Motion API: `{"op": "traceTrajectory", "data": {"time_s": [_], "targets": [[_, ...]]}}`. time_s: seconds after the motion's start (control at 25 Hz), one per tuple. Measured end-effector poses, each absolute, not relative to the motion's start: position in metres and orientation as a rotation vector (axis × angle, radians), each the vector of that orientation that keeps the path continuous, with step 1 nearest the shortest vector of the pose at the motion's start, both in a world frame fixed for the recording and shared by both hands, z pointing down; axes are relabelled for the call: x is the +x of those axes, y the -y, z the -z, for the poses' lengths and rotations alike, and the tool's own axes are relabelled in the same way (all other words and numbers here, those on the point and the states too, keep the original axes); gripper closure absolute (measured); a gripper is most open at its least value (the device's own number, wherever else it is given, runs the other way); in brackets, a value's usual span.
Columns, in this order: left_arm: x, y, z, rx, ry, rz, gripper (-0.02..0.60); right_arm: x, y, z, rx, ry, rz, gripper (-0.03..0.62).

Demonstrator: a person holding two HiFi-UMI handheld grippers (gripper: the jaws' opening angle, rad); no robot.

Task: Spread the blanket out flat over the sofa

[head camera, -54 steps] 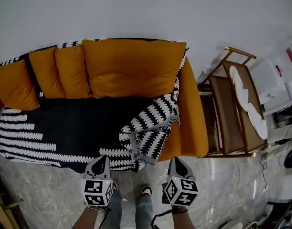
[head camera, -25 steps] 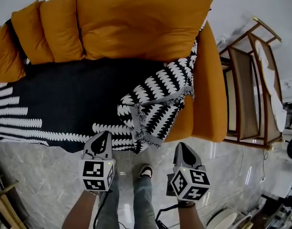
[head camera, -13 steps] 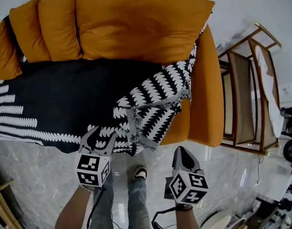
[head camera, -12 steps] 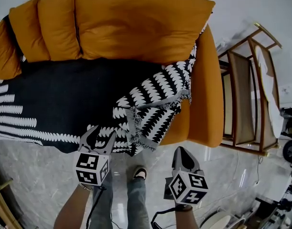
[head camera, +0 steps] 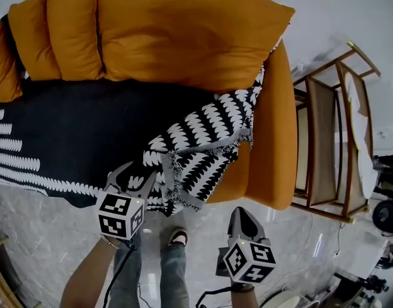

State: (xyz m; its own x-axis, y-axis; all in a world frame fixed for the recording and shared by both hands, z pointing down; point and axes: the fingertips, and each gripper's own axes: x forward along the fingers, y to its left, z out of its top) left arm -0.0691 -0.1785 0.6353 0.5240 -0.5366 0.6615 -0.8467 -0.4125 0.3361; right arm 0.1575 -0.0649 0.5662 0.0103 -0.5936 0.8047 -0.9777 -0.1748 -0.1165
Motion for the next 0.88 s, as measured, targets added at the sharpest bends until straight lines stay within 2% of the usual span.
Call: {"op": "traceTrajectory", "data": {"time_s": [0.88], "targets": [[-0.055, 0.214, -0.677, 1.998, 1.012, -0.524, 0.376, 0.164, 0.081, -0.59, 1.788, 1.586, -1.113, 0.589]]}}
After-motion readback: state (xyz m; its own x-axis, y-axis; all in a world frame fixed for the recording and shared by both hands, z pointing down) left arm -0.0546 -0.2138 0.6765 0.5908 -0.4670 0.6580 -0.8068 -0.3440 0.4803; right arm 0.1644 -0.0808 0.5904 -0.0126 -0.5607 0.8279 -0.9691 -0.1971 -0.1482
